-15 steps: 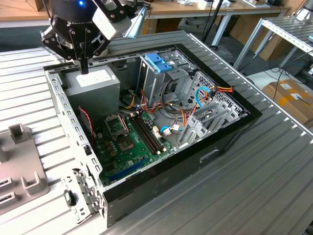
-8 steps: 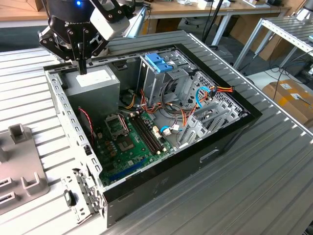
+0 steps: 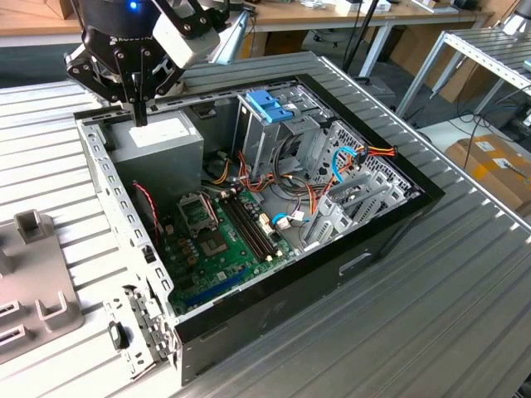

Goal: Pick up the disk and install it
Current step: 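Reach for the disk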

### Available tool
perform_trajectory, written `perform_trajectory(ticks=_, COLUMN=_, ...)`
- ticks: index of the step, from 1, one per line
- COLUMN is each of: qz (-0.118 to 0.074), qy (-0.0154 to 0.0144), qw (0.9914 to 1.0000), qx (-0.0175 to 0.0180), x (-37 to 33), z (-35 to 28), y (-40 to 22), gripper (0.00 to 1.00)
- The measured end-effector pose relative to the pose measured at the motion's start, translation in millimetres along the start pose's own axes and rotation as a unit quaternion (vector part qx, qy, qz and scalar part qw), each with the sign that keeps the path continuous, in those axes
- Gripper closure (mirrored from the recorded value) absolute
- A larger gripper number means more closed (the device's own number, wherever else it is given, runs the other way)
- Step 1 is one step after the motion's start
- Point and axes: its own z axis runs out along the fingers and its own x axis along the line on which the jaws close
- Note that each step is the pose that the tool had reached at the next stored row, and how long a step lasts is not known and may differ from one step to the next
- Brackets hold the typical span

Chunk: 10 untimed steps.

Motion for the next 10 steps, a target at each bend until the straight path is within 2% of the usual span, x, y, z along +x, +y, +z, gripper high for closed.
perform_trajectory(ticks=4, qz=0.0, qy=0.0, qw=1.0, qx=0.0, x=8.9, z=-0.1, y=-0.7, gripper=0.89)
perform_trajectory(ticks=7, qz=0.0, qy=0.0, qw=1.0, qx=0.0, x=21.5, z=-0.2, y=-1.6, gripper=0.89)
perform_trajectory(ticks=10, qz=0.0, qy=0.0, qw=1.0, qx=0.0, x=30.5, z=-0.3, y=-2.3, gripper=0.89)
